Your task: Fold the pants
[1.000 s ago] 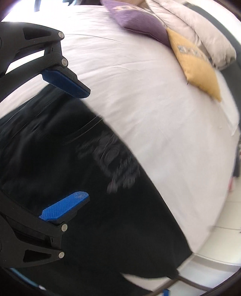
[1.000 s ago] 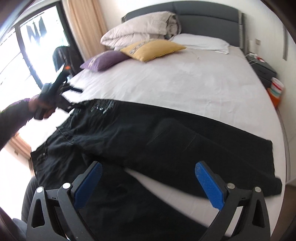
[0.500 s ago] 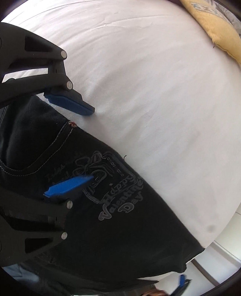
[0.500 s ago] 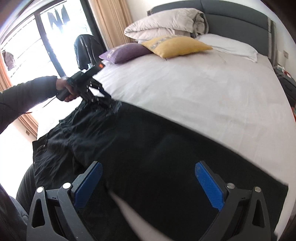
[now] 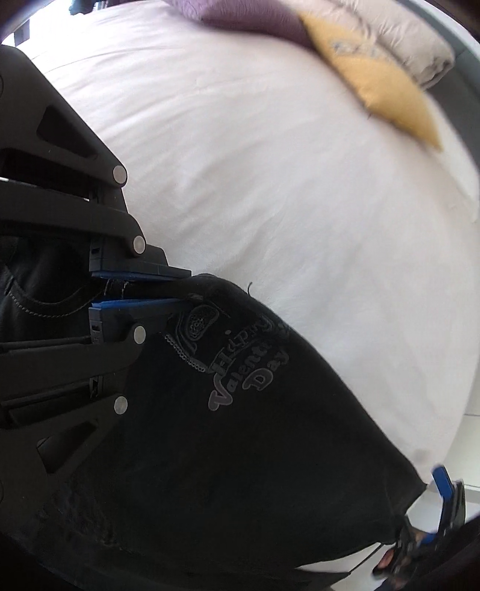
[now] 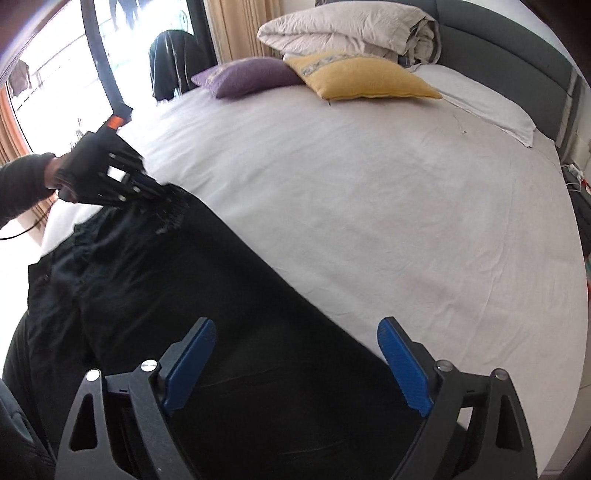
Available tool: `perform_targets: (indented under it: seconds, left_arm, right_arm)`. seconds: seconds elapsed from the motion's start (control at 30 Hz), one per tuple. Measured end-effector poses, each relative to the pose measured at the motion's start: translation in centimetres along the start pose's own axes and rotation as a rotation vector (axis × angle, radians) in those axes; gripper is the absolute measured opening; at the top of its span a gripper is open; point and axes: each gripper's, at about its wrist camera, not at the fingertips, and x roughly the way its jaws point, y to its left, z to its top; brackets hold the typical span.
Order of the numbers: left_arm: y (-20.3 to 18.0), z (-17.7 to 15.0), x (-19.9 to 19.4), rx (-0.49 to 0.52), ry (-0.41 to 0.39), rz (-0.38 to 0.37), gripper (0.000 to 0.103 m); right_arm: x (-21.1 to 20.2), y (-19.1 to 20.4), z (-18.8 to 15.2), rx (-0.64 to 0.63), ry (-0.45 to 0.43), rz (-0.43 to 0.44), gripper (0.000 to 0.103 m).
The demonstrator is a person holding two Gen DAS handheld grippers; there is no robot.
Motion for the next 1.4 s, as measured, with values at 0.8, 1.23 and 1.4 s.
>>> perform_targets:
  seconds: [0.8,1.23,1.4]
  left_arm:
    - [-9.1,-6.2,-8.0,0.011,-0.268,0.198,0.006]
    - [-15.7,-12.5,-18.4,-0.014,-0.398,0.208,0.006]
    - [-20.8,-17.4,-20.8,-0.01,-0.393,0.204,0.006]
  right_arm:
    - [5.2,1.9,1.2,-0.253,0.241,-0.097,0.005]
    - [-9.1,14.0,-4.2,-0.328,0.023,-0.292,0.003]
    - [-10.8,20.8,-9.5,-0.332,0.015,-0.326,0.003]
